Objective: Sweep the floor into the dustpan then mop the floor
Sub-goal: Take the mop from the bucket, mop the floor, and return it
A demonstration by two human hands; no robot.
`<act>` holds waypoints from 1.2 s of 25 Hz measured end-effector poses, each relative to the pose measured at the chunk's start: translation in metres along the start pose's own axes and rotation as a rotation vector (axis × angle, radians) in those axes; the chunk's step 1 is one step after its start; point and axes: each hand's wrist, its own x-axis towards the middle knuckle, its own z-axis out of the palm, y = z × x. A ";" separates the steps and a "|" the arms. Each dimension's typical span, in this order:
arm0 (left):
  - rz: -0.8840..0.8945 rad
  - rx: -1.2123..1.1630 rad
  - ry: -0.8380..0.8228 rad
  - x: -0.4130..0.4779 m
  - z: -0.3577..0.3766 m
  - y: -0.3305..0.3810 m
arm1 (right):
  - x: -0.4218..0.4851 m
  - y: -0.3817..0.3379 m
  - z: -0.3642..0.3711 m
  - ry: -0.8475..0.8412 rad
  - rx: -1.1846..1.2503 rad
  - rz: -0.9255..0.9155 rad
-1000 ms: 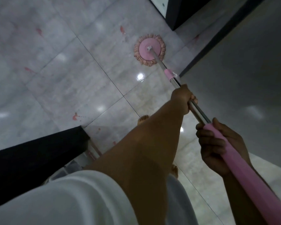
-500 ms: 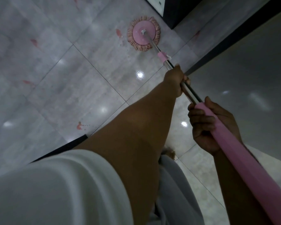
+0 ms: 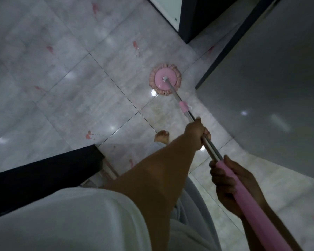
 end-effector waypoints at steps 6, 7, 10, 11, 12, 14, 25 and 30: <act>0.003 -0.016 0.033 -0.004 -0.013 0.002 | 0.004 0.003 0.015 0.086 -0.085 0.010; 0.011 -0.024 0.031 0.001 -0.013 0.012 | 0.010 -0.004 0.022 0.083 -0.105 0.012; 0.034 -0.035 0.032 0.023 -0.016 0.051 | 0.040 -0.028 0.046 0.069 -0.136 0.030; 0.046 -0.033 0.028 0.030 -0.018 0.071 | 0.053 -0.038 0.058 0.058 -0.139 0.034; 0.056 -0.042 0.024 0.038 -0.021 0.093 | 0.069 -0.047 0.071 0.049 -0.144 0.034; 0.082 -0.070 0.009 0.053 -0.032 0.145 | 0.108 -0.066 0.103 0.024 -0.167 0.038; 0.174 -0.106 0.112 0.089 -0.126 0.388 | 0.302 -0.100 0.276 0.011 -0.222 0.062; 0.147 -0.095 0.131 0.065 -0.148 0.370 | 0.296 -0.068 0.279 0.021 -0.275 0.099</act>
